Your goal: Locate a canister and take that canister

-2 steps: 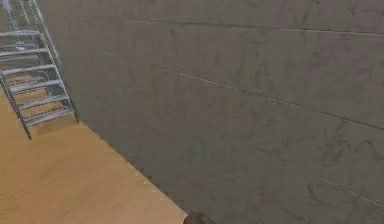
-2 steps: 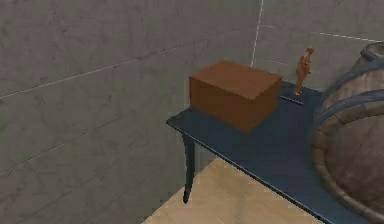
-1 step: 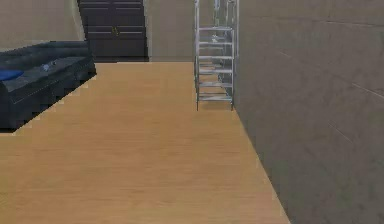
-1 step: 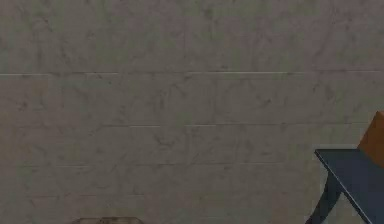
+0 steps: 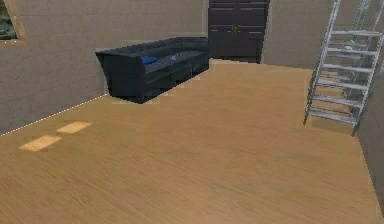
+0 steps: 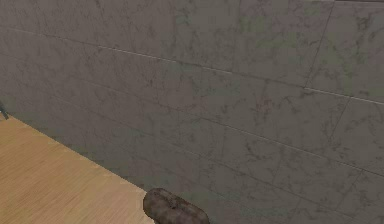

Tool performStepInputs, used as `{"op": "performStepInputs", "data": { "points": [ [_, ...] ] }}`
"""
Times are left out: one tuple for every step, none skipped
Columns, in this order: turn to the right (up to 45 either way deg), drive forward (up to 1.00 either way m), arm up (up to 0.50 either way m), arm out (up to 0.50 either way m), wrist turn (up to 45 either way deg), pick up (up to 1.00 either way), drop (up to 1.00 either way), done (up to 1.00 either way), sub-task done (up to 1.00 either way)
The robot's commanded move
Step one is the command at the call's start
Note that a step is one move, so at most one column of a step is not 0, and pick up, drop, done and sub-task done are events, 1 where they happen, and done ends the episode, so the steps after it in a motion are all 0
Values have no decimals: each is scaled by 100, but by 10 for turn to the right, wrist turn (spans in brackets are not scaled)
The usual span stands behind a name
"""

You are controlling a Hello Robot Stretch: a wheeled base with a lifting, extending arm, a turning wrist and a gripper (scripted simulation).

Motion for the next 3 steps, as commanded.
{"op": "performStepInputs", "data": {
  "points": [
    [0, 0, 24, 0, 0, 0, 0, 0, 0],
    [0, 0, 0, 30, 0, 0, 0, 0, 0],
    [0, 0, 0, 0, 450, 0, 0, 0, 0]
  ]
}}
